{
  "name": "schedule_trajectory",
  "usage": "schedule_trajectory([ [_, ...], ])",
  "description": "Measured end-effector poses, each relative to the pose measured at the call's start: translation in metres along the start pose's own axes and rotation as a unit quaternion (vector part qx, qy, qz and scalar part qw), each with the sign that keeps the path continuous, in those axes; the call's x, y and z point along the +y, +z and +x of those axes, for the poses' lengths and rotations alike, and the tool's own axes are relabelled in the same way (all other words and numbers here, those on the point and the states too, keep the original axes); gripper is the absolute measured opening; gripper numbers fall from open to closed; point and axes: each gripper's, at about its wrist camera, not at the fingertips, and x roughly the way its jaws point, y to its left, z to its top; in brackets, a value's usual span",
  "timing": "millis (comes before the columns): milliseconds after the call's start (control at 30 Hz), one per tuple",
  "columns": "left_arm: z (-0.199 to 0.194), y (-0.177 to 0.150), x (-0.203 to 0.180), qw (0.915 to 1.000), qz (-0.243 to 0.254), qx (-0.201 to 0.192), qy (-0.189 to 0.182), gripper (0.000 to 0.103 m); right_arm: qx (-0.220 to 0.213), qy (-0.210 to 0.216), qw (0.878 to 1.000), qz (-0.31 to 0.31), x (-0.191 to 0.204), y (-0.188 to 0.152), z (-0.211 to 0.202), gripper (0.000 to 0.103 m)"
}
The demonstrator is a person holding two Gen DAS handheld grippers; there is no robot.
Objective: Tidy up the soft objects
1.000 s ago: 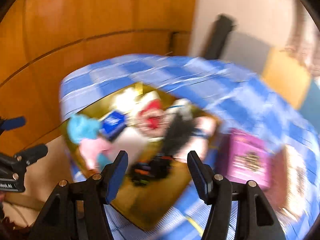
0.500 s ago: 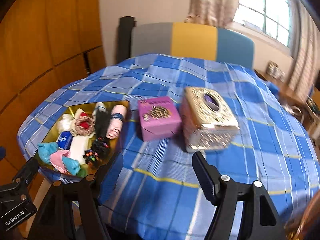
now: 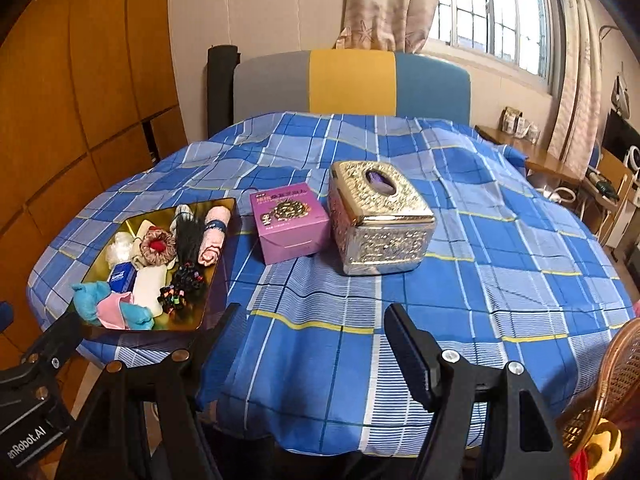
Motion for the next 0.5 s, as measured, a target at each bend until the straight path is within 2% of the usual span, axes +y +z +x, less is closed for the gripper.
schedule_trajectory([
  [200,-0.0011,-0.0020,0.0001,1.0000,0.000,0.002,0.002,0.103,-0.012,0.002,1.000,-0.008,0.0009,0.0019,-0.0084,0.073],
  [500,0.0022,-0.0023,0.0020,1.0000,-0.002,0.004,-0.001,0.103,-0.001,0.010,1.000,-0.010,0.0024,0.0015,-0.0057,0.073],
])
